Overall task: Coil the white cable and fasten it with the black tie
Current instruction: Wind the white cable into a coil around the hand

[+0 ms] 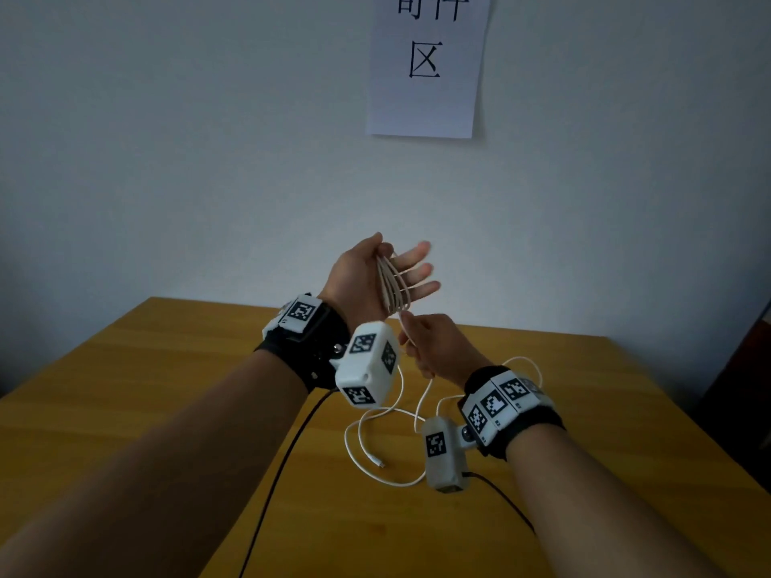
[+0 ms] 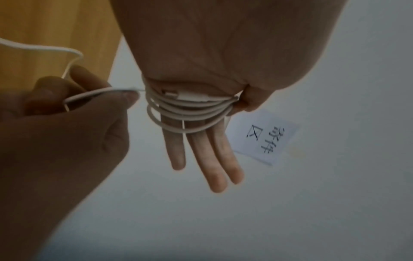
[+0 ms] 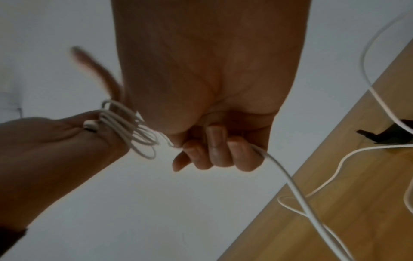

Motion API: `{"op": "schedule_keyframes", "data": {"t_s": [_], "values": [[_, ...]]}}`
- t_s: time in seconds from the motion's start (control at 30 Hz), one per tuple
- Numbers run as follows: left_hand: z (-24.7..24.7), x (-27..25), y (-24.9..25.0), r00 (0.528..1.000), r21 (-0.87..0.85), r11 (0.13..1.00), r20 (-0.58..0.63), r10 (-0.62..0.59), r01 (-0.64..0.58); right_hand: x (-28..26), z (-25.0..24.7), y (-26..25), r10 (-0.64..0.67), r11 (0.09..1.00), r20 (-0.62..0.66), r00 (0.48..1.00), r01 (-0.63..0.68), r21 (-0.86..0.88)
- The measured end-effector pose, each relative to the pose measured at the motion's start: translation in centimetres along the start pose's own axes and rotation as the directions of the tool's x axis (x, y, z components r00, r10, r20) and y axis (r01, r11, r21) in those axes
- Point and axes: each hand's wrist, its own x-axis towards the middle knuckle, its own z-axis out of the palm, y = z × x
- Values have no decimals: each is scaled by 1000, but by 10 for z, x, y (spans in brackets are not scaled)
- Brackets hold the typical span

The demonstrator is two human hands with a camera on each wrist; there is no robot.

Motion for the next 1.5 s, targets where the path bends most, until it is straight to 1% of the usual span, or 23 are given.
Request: {"op": "schedule_keyframes", "data": {"t_s": [0.07, 0.13, 0.2, 0.23, 0.4, 0.43, 0.47, 0.53, 0.57, 0.63, 0.77, 0.83, 0.9, 0.93, 0.97, 1.0, 1.07, 1.1, 1.17, 1.23, 1.33, 1.4, 1.5], "values": [[6, 0, -4, 1000, 137, 991, -1, -8, 8, -2, 5, -6, 25, 1000, 39, 999, -25, 4], [6, 1, -9, 999, 383, 924, -46, 8, 10, -2, 6, -12, 71, 997, 68, 995, -73, 23], [3, 2, -14, 992, 625, 780, -88, 85, -11, -3, 5, -16, 102, 994, 90, 991, -106, 41], [2, 2, -16, 990, 701, 713, -88, 111, -18, -4, 3, -18, 113, 992, 97, 989, -117, 44], [-18, 10, -21, 980, 892, 449, -52, 192, -41, -13, -2, -26, 158, 984, 163, 974, -169, 56], [-24, 11, -22, 978, 934, 355, -31, 208, -46, -14, -3, -27, 161, 983, 173, 972, -173, 59], [-28, 10, -22, 975, 972, 231, -13, 223, -40, -15, -4, -27, 162, 983, 178, 971, -174, 57], [-35, 7, -21, 974, 999, -39, -27, 226, 36, -15, -7, -27, 171, 984, 182, 968, -178, 24], [-37, 5, -20, 976, 986, -145, -51, 210, 83, -16, -9, -26, 176, 984, 184, 967, -178, -1], [-44, 1, -18, 978, 940, -300, -115, 173, 164, -15, -13, -25, 175, 984, 189, 966, -168, -52], [-57, -3, -14, 978, 837, -505, -178, 113, 211, -13, -21, -21, 168, 984, 164, 972, -157, -82], [-59, -5, -12, 975, 795, -567, -209, 76, 215, -11, -26, -21, 155, 985, 124, 980, -144, -90], [-62, -7, -11, 963, 801, -551, -267, 23, 236, -9, -32, -21, 129, 987, 73, 989, -121, -105], [-62, -7, -12, 956, 827, -500, -294, 4, 257, -8, -34, -21, 115, 988, 44, 992, -109, -111], [-62, -6, -12, 951, 857, -440, -308, -21, 268, -7, -36, -21, 99, 988, 10, 995, -97, -120], [-62, -5, -12, 947, 893, -346, -320, -39, 288, -6, -38, -20, 81, 988, -25, 996, -84, -128], [-58, -6, -12, 927, 927, -120, -365, -81, 355, -4, -40, -17, 45, 992, -95, 994, -56, -115], [-55, -6, -12, 917, 923, -51, -384, -109, 381, -3, -41, -16, 27, 994, -127, 991, -40, -101], [-50, -8, -12, 904, 917, 13, -390, -176, 398, -1, -41, -12, 2, 996, -185, 983, -18, -87], [-44, -9, -13, 902, 913, 123, -351, -251, 390, -1, -41, -10, -9, 998, -214, 977, -5, -63], [-39, -8, -12, 911, 826, 413, -269, -312, 385, -2, -38, -7, -19, 999, -215, 976, 10, -42], [-34, -9, -11, 923, 732, 575, -202, -327, 364, -2, -35, -5, -25, 999, -211, 977, 17, -40], [-27, -9, -8, 934, 581, 741, -103, -343, 336, -4, -29, -5, -14, 1000, -195, 981, 15, 8]]}}
